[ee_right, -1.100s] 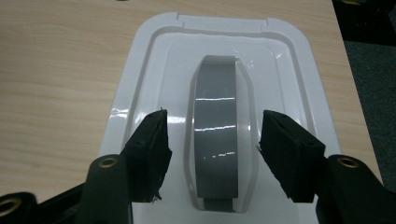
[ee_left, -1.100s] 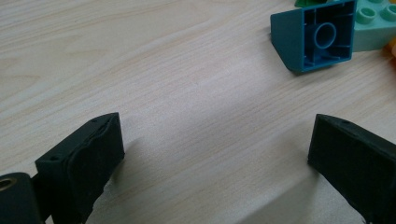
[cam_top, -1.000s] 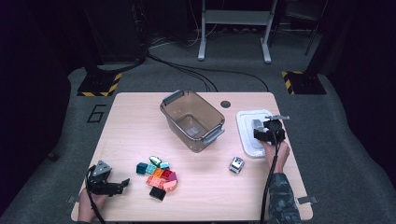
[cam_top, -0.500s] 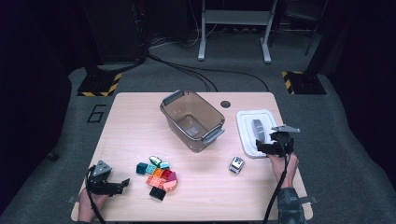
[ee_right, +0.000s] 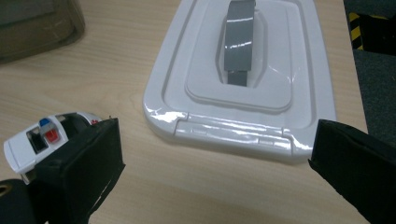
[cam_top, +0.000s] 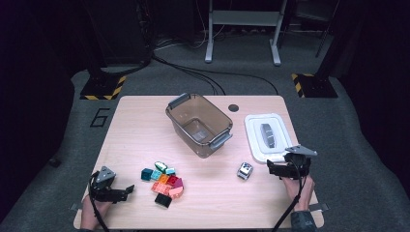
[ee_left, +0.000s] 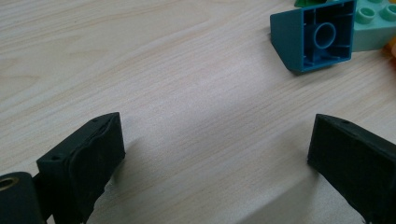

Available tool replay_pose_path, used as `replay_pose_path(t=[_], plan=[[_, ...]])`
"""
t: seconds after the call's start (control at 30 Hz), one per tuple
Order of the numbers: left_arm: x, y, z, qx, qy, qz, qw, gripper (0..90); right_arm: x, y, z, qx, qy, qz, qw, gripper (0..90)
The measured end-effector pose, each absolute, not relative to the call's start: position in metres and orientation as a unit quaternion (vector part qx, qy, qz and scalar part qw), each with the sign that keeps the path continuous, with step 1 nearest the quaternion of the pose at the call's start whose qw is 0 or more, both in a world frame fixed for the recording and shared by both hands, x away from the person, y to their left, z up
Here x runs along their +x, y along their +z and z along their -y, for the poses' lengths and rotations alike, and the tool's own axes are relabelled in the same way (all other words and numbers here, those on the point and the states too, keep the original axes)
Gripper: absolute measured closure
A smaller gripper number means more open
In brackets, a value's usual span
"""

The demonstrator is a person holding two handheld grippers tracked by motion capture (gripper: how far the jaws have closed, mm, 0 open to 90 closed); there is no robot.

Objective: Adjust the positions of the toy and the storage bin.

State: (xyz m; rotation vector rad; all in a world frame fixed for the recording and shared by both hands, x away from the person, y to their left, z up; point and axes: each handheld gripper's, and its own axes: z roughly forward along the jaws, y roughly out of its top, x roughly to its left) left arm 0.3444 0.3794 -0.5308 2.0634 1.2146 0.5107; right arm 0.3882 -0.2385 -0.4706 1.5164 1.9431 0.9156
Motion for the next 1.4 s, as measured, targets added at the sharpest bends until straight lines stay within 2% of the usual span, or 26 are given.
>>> replay_pose_path(t=[0.53, 0.8, 1.13, 1.4], plan=[[0.345, -0.532, -0.378, 0.786, 0.203, -0.473, 0.341, 3.3, 0.363, -0.527, 0.243, 0.578, 0.295, -0.721, 0.245, 0.6], [0.343, -0.523, -0.378, 0.787, 0.206, -0.481, 0.326, 3.5, 0.36, -0.528, 0.244, 0.567, 0.298, -0.725, 0.254, 0.5], [0.334, -0.49, -0.373, 0.771, 0.223, -0.471, 0.367, 4.3, 0.36, -0.529, 0.245, 0.571, 0.303, -0.723, 0.242, 0.6], [0.334, -0.486, -0.364, 0.774, 0.215, -0.462, 0.376, 5.0, 0.36, -0.529, 0.245, 0.573, 0.305, -0.721, 0.243, 1.0]])
